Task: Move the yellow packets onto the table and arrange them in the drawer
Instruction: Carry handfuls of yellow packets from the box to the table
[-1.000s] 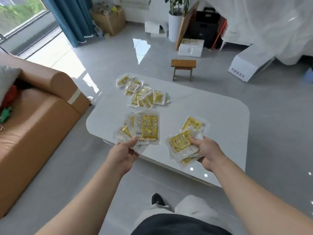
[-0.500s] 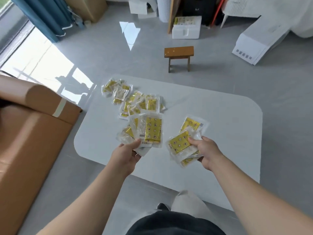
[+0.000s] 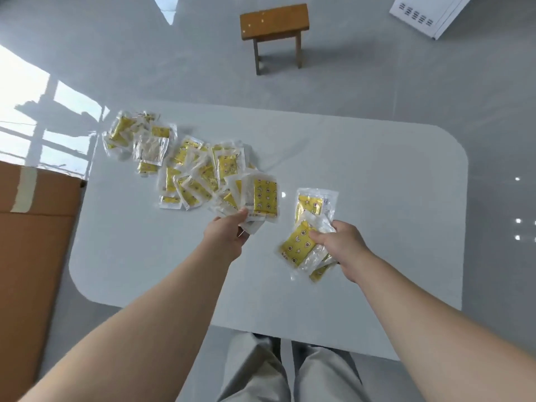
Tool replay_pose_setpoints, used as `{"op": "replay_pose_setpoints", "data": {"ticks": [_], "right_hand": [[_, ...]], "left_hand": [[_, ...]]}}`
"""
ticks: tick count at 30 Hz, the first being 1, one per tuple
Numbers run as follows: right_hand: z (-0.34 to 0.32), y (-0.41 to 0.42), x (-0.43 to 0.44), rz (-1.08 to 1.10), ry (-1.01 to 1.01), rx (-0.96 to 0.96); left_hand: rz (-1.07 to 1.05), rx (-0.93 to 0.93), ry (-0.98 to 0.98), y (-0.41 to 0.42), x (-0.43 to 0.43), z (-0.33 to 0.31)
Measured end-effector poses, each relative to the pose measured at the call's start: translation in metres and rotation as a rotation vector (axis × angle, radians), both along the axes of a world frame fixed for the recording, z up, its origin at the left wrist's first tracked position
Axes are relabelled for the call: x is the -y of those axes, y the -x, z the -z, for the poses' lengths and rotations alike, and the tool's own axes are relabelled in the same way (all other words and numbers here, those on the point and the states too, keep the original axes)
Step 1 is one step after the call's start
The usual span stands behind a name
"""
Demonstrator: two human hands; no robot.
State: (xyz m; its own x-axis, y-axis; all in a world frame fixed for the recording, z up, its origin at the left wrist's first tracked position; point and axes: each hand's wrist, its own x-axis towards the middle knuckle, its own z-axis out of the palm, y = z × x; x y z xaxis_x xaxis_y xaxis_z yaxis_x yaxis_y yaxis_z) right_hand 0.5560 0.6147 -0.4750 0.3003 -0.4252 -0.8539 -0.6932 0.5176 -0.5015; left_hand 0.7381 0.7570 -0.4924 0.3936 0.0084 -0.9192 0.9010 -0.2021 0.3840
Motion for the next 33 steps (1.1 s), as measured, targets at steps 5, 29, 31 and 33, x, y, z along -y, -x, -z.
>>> {"op": "replay_pose_setpoints", "data": {"ticks": [5,29,31,33], "right_hand": [[0.057,-0.021,0.004,-0.046,0.005,-0.108],[0.111,-0.104,-0.005,-0.099,0.041,-0.132],[0.119,-0.119,-0.001,-0.135,0.051,-0.095],[0.128,-0.136,0.001,-0.189,0.070,-0.079]], "left_hand": [[0.154,-0.034,-0.080,-0.040,0.047,0.073],[0.236,0.049,-0.251,-0.089,0.001,0.119],[0.251,0.096,-0.274,-0.090,-0.007,0.120],[0.257,0.130,-0.285,-0.091,-0.015,0.119]]}}
